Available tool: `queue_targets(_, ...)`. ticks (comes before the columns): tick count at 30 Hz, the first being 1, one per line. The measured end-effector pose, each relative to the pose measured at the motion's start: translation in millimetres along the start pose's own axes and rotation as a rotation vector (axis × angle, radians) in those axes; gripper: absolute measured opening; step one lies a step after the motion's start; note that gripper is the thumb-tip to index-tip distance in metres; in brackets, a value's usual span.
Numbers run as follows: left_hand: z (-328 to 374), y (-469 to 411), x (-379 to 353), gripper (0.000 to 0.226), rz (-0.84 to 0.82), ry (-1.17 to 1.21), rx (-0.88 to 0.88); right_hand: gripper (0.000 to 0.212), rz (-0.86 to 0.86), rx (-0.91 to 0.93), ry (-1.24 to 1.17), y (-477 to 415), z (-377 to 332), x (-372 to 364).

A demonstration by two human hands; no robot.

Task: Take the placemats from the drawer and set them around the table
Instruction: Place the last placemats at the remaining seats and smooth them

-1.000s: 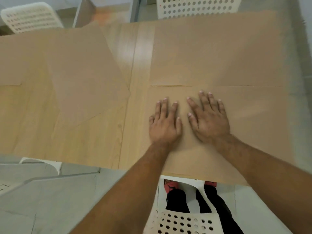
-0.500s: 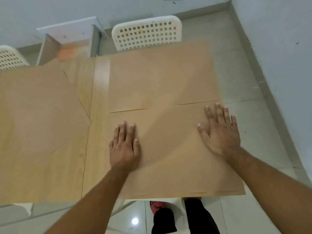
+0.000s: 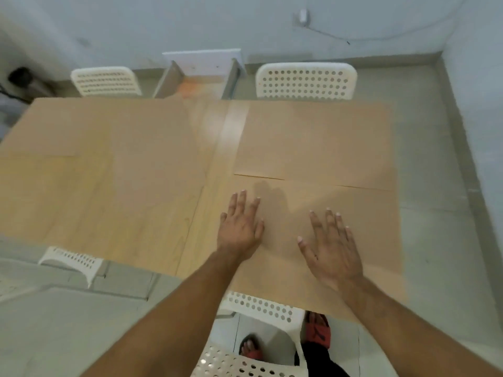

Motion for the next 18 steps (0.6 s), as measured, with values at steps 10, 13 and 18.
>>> queue_targets(10, -114, 143, 20, 0.049, 0.088, 0.141, 0.096, 0.069, -0.201, 0.177, -0.323, 53, -190, -10)
queue_targets(13, -174, 179, 33, 0.048, 0.124, 0.174, 0.104, 0.058, -0.245, 0.027, -0.599, 71, -258, -24)
queue_targets(18, -263, 220, 78, 0.049, 0.184, 0.203, 0.083, 0.047, -0.366, -0.281, -1.09, 93, -357, -54)
Point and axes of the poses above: each hand's wrist, its own y-axis away from the middle knuckle, its own x-axis out of the back of the hand, z = x × y, the point moved 3 cm from there along -y, towards the middle knuckle, and after that the axes turned 13 degrees about -x, right-handed, at the moved point
